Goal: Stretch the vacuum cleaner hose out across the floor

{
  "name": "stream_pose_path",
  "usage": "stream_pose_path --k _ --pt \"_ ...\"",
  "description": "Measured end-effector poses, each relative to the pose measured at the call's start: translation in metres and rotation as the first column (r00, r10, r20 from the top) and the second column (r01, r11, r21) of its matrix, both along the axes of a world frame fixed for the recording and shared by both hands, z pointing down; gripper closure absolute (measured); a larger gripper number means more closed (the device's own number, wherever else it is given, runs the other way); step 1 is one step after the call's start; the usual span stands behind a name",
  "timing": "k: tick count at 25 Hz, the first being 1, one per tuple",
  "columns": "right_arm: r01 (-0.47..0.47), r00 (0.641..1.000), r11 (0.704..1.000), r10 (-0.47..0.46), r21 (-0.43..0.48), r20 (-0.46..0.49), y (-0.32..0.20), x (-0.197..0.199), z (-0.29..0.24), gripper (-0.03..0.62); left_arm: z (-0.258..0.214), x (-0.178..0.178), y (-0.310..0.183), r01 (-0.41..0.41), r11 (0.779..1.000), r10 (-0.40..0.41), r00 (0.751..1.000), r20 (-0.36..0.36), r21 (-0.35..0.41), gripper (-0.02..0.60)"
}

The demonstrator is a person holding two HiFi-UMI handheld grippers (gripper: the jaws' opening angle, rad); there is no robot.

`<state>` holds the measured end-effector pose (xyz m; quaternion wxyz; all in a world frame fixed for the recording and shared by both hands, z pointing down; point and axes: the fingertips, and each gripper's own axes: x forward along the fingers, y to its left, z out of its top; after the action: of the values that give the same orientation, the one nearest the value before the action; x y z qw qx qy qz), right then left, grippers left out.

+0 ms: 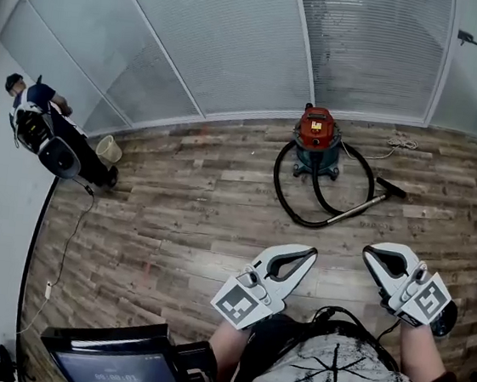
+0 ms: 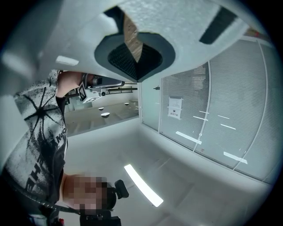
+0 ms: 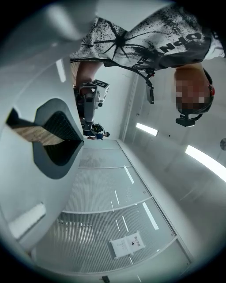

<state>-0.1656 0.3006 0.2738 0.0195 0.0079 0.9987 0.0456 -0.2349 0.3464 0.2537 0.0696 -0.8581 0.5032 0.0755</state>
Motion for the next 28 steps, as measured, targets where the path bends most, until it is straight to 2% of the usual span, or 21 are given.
stream_pose_path --k 4,9,14,17,20,28 --pt "0.008 1.0 1.0 -0.008 0.0 -0.006 -0.001 -0.004 0.007 0.588 0.003 -0.001 -0.001 0.008 1.0 -0.008 1.0 -0.014 0.012 0.58" --pt "0.019 1.0 1.0 -0.019 -0.006 -0.004 -0.012 -0.014 0.007 0.588 0.001 -0.01 -0.011 0.019 1.0 -0.019 1.0 -0.022 -0.012 0.58" --pt "0.033 0.998 0.996 -0.037 0.079 0.049 -0.014 -0.016 -0.007 0.588 -0.001 -0.007 -0.019 0.016 1.0 -0.016 1.0 -0.004 -0.016 0.58" --pt "0.03 0.998 0.999 -0.032 0.041 0.047 -0.014 -0.008 -0.001 0.588 0.008 -0.003 -0.02 0.019 0.999 -0.019 1.0 -0.002 -0.03 0.58" --pt "0.001 1.0 1.0 -0.001 -0.006 -0.004 -0.032 -0.013 0.008 0.588 0.004 -0.017 -0.033 0.017 0.999 -0.018 1.0 -0.007 -0.047 0.581" --pt "-0.048 0.998 0.999 0.047 -0.025 -0.032 -0.075 -0.033 0.022 0.588 0.019 -0.043 -0.067 -0.001 0.996 0.0 1.0 -0.019 -0.085 0.58"
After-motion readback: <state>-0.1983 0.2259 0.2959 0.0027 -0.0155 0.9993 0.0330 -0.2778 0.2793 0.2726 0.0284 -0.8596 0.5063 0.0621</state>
